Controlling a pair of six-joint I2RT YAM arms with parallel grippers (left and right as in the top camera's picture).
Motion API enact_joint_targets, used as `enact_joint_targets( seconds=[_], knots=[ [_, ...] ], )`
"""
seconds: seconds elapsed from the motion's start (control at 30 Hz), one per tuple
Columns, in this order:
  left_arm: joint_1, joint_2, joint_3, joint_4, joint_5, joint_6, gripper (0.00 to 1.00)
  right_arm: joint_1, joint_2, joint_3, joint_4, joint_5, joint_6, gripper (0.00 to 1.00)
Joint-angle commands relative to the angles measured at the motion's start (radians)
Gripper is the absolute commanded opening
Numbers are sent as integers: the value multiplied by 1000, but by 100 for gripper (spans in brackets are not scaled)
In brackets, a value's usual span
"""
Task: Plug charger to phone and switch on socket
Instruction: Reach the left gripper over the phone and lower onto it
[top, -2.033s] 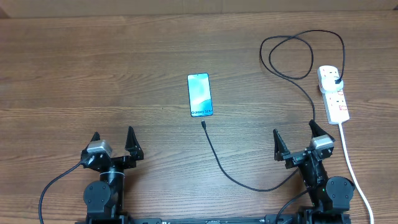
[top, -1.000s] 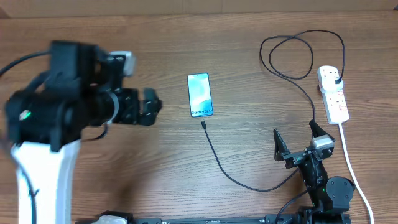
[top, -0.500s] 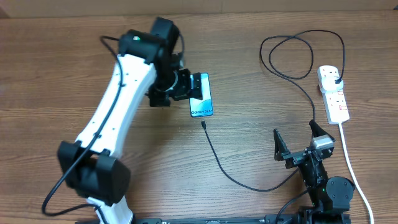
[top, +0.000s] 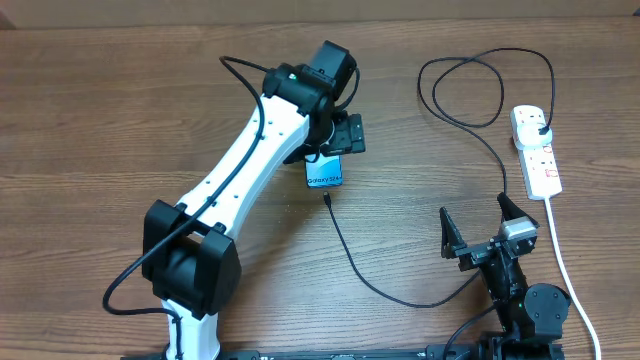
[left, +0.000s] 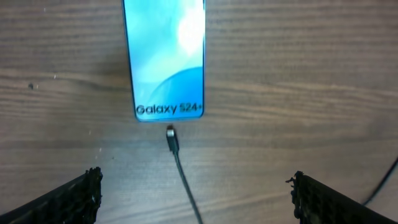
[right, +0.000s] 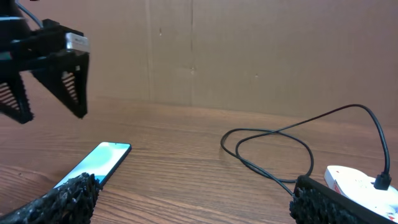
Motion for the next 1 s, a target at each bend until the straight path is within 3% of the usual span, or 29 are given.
enact_joint_targets(
  seconds=[0.0,0.13,0.37,0.5,0.97],
  knots=[
    [-32,55,14,33,-93,-46,100,5,-7,-10,5,4,-5,100],
    [-39,128,14,64,-188,-61,99,5,-7,-10,5,4,-5,100],
    [-31,290,14,136,-193,14,99,5,-7,-10,5,4,-5,100],
    [-20,315,14,200,-199,74,100,5,-7,-10,5,4,-5,100],
    [7,328,4,248,-196,43,99,5,-7,-10,5,4,-5,100]
  ],
)
